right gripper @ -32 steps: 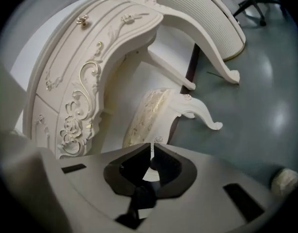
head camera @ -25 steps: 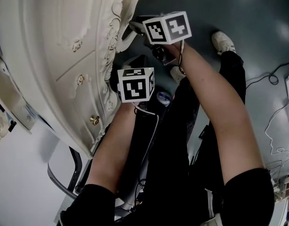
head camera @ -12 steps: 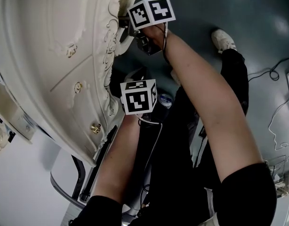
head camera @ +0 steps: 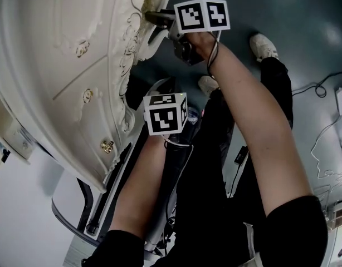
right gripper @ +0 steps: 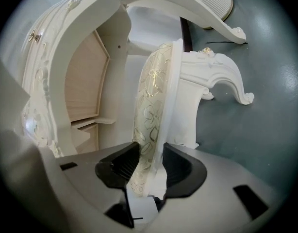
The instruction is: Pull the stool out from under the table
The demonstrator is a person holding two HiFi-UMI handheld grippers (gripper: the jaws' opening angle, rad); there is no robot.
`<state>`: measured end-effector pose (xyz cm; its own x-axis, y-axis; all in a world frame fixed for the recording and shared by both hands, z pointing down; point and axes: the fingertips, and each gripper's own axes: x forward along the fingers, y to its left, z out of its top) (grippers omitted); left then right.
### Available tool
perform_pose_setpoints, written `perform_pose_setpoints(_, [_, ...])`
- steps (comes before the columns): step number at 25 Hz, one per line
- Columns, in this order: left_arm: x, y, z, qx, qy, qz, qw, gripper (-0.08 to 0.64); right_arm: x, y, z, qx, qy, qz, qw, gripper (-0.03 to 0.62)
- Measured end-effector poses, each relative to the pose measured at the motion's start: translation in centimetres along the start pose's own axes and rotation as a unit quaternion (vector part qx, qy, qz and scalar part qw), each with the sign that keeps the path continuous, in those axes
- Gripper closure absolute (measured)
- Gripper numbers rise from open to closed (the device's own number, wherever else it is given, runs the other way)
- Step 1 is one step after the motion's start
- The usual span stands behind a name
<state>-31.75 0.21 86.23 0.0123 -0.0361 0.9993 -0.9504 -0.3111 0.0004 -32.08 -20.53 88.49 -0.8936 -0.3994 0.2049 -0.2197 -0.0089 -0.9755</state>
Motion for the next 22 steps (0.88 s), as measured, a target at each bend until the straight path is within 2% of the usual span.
perform_pose_setpoints(9, [0.0,-3.0,0.8,0.004,0.001,-0.017,0.9999,0.557,-7.1,-1.5,0.2,0.008,0.003,-0.006,1.000,0.430])
perform_pose_setpoints(16, [-1.3,-6.6,3.7,0.038,-0.010,-0.033,0.9987,0.557,-14.2,-3.1,0.4,0.009,0.004,-0.020,1.000,0.430])
perform_pose_setpoints(22, [-1.7,-10.2,5.6,0.063,-0.002,-0.049,0.9968,0.557,-22.0,-4.9,1.0,-0.002,0.017,-0.045,0.999,0.429])
